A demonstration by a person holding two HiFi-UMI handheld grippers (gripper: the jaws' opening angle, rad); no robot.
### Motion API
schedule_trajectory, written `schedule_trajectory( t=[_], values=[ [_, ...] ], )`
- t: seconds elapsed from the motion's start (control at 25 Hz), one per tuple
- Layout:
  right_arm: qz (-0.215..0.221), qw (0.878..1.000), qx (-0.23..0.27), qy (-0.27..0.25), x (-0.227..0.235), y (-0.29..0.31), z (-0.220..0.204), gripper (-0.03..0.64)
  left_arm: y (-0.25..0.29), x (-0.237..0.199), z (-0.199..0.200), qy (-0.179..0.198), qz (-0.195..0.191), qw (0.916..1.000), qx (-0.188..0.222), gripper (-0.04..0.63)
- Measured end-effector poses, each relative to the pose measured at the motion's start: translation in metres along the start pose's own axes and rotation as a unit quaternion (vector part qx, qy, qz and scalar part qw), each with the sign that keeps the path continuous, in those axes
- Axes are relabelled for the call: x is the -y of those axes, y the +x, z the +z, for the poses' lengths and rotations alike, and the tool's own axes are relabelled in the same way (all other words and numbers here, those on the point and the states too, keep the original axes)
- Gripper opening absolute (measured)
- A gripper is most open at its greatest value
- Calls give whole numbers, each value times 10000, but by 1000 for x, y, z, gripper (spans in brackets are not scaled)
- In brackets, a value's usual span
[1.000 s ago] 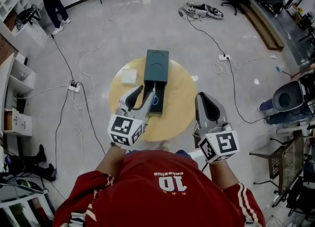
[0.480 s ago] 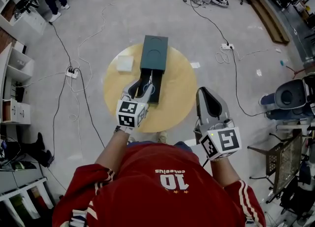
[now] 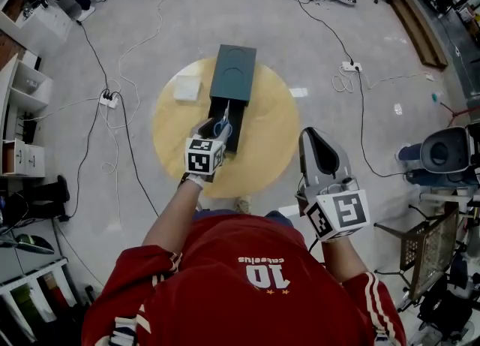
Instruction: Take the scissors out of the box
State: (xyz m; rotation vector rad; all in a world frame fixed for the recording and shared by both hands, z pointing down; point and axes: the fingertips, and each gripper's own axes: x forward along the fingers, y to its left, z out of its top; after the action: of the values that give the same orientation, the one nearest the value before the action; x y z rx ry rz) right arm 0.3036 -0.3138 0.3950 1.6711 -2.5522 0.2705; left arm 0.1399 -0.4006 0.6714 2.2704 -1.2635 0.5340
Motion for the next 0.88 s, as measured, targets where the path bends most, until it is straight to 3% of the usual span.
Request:
schedule_trajectory(
  t=[0.36, 0.6, 0.88],
  values=[
    [-10, 9997, -140, 179, 17, -3, -17, 3, 43, -12, -47, -137, 88, 9962, -851, 172],
    [0, 9996, -209, 205, 20, -2, -23, 3, 63, -22, -79, -250, 162, 9875, -1548, 172],
    [-72, 9993, -249, 265, 31, -1, -27, 3, 77, -27, -86, -349, 421, 9778, -2021, 172]
  ],
)
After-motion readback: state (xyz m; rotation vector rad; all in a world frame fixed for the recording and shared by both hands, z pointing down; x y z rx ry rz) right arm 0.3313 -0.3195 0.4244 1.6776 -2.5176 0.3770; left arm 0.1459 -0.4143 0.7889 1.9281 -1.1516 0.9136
